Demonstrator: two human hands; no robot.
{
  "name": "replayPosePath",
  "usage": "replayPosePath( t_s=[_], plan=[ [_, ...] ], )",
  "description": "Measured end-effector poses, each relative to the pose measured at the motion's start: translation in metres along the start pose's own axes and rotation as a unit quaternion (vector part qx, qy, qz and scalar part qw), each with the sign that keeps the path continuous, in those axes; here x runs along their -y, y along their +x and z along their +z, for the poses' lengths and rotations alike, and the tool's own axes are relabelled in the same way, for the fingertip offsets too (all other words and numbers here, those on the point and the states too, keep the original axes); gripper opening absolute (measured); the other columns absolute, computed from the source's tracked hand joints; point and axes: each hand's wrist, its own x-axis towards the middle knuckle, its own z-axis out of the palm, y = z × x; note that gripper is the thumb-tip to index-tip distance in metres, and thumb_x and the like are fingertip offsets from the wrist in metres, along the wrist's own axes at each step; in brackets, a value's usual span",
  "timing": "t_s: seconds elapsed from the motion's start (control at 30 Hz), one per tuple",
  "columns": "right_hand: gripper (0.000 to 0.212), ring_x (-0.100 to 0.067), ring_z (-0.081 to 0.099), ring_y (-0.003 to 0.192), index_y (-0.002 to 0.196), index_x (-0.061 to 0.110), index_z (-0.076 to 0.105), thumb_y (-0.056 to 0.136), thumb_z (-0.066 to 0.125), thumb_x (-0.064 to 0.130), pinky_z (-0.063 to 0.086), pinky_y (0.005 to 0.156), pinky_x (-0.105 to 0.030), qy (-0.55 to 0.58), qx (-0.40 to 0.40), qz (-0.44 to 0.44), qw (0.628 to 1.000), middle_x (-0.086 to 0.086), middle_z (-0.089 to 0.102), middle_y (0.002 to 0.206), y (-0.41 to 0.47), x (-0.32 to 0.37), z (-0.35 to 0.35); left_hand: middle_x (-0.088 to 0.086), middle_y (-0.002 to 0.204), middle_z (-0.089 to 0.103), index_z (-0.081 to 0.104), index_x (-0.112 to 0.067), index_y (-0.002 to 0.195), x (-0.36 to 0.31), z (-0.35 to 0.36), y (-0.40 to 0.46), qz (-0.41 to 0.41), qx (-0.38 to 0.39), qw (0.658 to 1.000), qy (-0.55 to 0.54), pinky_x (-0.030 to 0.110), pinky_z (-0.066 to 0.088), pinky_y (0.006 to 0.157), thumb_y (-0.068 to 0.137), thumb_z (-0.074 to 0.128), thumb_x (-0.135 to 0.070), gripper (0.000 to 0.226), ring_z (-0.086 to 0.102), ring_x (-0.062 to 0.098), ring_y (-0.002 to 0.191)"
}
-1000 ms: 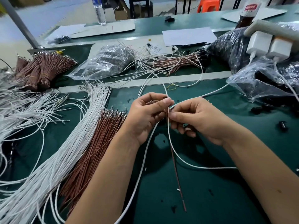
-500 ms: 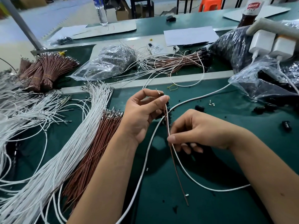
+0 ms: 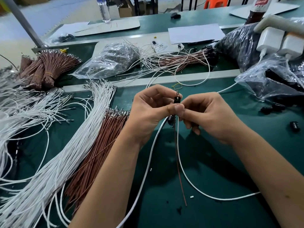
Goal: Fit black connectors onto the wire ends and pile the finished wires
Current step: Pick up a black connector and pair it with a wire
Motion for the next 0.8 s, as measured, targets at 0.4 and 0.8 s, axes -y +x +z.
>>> replayPosePath(
  t_s=[0.4, 0.8],
  plan=[
    [0.009, -0.010, 0.054, 0.045, 0.079, 0.011, 0.072, 0.084, 0.079, 0.006, 0.044, 0.039, -0.021, 0.009, -0.003, -0.064, 0.998, -0.001, 0.063, 0.057, -0.0017, 0.0040, -0.0036, 0.008, 0.086, 0.066, 0.070, -0.007, 0.084, -0.0029, 0.0007, -0.0017, 0.050, 0.074, 0.996, -0.020, 0.028, 0.053, 0.074, 0.067, 0.071, 0.022, 0.033, 0.063, 0.019, 0.079],
    [0.013, -0.009, 0.054, 0.045, 0.076, 0.010, 0.069, 0.081, 0.081, 0.013, 0.044, 0.040, -0.021, 0.013, 0.001, -0.076, 0.997, -0.001, 0.062, 0.058, -0.0027, 0.0041, -0.0035, 0.005, 0.090, 0.073, 0.074, -0.013, 0.084, -0.0019, -0.0005, -0.0014, 0.032, 0.063, 0.997, -0.018, 0.031, 0.056, 0.075, 0.068, 0.078, 0.011, 0.029, 0.064, 0.018, 0.077]
  ],
)
